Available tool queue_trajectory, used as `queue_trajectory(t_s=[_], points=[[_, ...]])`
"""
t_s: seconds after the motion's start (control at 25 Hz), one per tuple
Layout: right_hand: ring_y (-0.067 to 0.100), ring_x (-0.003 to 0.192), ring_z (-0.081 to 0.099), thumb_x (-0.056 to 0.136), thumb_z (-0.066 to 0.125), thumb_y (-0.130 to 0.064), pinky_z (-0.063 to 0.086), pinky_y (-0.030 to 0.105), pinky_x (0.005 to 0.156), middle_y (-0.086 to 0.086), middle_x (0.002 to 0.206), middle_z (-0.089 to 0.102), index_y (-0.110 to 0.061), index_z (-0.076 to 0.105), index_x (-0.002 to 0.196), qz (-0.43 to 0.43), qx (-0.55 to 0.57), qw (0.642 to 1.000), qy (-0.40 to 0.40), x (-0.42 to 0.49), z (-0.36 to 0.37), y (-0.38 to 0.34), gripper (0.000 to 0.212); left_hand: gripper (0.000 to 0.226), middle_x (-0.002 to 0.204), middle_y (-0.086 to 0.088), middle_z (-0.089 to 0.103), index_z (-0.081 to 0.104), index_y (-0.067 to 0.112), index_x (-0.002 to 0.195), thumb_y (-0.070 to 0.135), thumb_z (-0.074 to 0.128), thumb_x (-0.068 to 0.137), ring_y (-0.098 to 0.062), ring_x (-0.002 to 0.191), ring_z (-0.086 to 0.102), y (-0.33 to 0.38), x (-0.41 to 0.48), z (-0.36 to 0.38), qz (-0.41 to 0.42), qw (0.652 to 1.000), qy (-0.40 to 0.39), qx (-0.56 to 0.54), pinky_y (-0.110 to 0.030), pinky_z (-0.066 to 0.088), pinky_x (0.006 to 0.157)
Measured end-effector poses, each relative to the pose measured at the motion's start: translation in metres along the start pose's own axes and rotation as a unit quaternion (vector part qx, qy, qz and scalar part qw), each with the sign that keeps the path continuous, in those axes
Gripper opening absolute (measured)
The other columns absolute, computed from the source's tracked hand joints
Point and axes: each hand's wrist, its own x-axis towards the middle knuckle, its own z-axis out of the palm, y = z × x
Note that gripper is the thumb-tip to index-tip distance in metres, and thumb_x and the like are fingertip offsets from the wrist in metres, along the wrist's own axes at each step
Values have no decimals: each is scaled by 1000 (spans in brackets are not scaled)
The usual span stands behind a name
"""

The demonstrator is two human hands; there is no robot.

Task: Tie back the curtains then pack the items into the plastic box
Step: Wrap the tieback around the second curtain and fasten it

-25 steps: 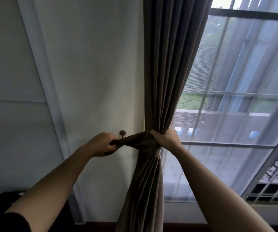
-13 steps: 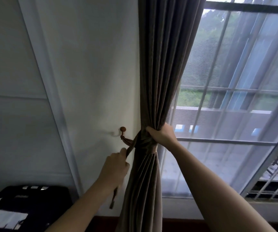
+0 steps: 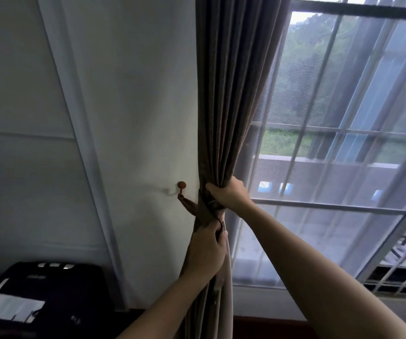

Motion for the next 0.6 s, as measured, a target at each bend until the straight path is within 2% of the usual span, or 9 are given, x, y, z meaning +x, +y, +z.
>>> queue_trajectory(t_s=[0.08,0.16,0.28,0.4,0.48,0.6], points=[[27,93,62,79,59,-38,54,43,86,7,101,64,-18,57,105,4,-8,1000,-2,2,-2,0,33,23,105,-5,65,63,6,106,21,49,97,-15,100,59,6,6,12,7,1000,18,2,-22,44,94],[29,93,62,78,59,-38,54,45,86,9,103,64,-17,57,107,10,-18,1000,-2,4,-7,0,36,27,113,-6,65,63,6,113,22,48,97,-17,107,59,14,6,19,11,999,30,-5,-24,44,100],[30,93,62,77,60,-38,54,45,86,9,103,64,-18,56,106,15,-4,1000,-22,7,-10,2,35,20,102,-3,64,66,7,101,20,51,96,-12,95,59,13,3,20,31,997,59,-42,-21,47,94],[28,96,63,77,61,-40,54,43,87,9,106,64,-19,56,110,2,0,998,-60,9,-9,3,40,18,100,6,46,68,6,98,20,59,92,-6,92,48,3,4,18,31,993,97,-63,-2,34,88],[28,99,62,80,62,-37,53,43,90,9,110,63,-17,55,114,0,10,997,-74,10,-12,3,39,18,102,4,43,68,6,95,22,61,90,-6,92,43,-1,8,20,44,994,85,-50,3,30,83],[27,102,60,83,62,-33,52,42,93,8,112,61,-18,55,114,7,33,996,-81,11,-18,7,35,23,106,2,44,70,10,95,29,58,89,-8,95,43,-7,19,20,79,995,31,-55,-1,30,89]])
